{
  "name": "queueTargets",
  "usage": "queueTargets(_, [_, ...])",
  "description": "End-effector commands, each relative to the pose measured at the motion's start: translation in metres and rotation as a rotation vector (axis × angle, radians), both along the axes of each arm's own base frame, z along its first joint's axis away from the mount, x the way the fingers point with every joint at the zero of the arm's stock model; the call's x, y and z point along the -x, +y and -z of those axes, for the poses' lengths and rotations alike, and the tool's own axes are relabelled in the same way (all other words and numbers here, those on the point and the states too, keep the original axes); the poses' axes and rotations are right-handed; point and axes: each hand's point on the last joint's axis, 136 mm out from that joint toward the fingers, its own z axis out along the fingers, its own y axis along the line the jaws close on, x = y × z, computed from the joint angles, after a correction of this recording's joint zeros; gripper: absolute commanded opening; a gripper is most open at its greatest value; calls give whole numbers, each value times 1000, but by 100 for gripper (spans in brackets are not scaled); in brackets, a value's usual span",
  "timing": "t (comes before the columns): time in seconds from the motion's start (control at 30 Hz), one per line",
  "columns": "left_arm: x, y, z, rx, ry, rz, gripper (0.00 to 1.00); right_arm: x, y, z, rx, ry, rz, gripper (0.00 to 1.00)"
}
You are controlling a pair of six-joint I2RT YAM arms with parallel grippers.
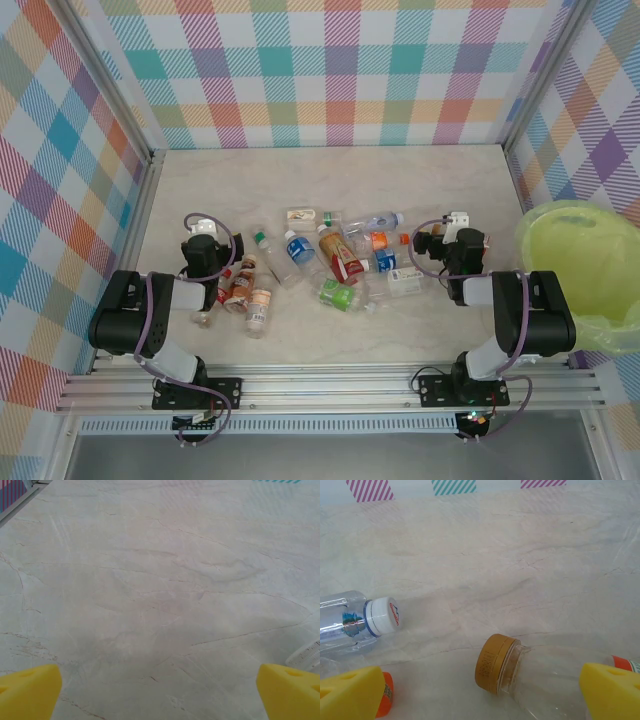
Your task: Put the plastic bottles in the bin
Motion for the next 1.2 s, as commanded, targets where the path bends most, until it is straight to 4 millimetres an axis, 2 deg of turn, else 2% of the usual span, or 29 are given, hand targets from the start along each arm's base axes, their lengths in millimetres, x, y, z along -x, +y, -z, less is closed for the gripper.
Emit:
queueTargets(0.0, [-3,2,-10,1,-42,-13,100,-4,1,-9,9,-37,-4,100])
queueTargets(0.97, [-3,2,-11,0,-46,-10,100,-4,2,-9,-6,-32,-23,100])
queueTargets(1.07, [-2,6,-19,2,-52,-38,100,-2,5,-11,-4,-41,-43,100])
queueTargets(1.17, [5,12,-38,-9,-52,-67,100,2,6,-24,-2,-64,-49,100])
